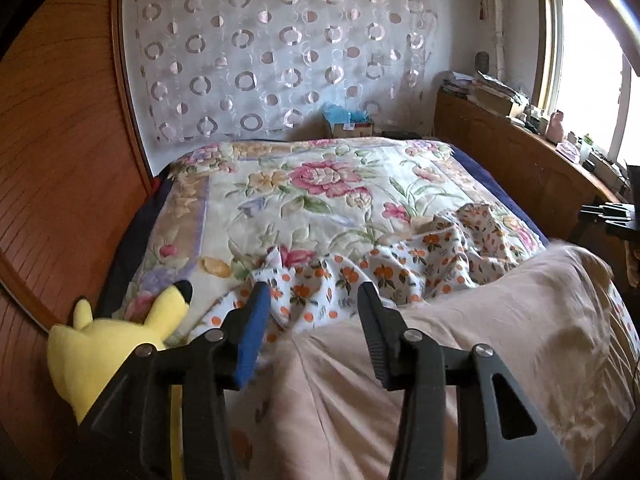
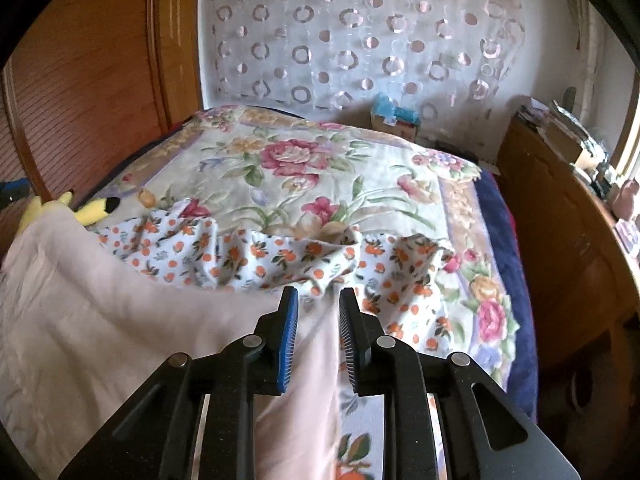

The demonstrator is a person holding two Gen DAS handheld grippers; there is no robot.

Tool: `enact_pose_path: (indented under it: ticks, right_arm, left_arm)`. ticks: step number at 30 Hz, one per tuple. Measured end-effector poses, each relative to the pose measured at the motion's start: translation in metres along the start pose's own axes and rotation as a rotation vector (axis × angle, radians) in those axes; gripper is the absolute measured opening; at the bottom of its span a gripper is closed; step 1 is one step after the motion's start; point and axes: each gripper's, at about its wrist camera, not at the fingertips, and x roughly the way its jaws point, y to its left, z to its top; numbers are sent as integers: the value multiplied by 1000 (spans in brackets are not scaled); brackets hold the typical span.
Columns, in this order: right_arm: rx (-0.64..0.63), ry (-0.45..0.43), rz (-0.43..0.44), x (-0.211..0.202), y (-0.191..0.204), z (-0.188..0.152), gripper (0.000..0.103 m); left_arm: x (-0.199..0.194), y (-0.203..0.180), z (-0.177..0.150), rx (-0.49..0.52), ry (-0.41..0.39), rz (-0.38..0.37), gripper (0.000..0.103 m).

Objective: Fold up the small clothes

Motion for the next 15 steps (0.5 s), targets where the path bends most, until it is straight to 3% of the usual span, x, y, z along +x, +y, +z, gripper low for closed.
enact_pose_path:
  ticks: [2,3,9,15]
  right_arm:
    - [5,-12,3,-16,3,-9,47]
    - [13,-19,9,-25,3,-14,51]
    - [65,13,51,-87,12,-75,52]
    - [107,75,99,-103,9,-108,52]
  left_arm:
    - [-7,1,-13,-14,22,-11,60]
    - [-13,1,-21,-23,26,-18,66]
    - [-37,-3,-64,-22,38,-11,69]
    - [-46,-9,-95,-25,82,10,69]
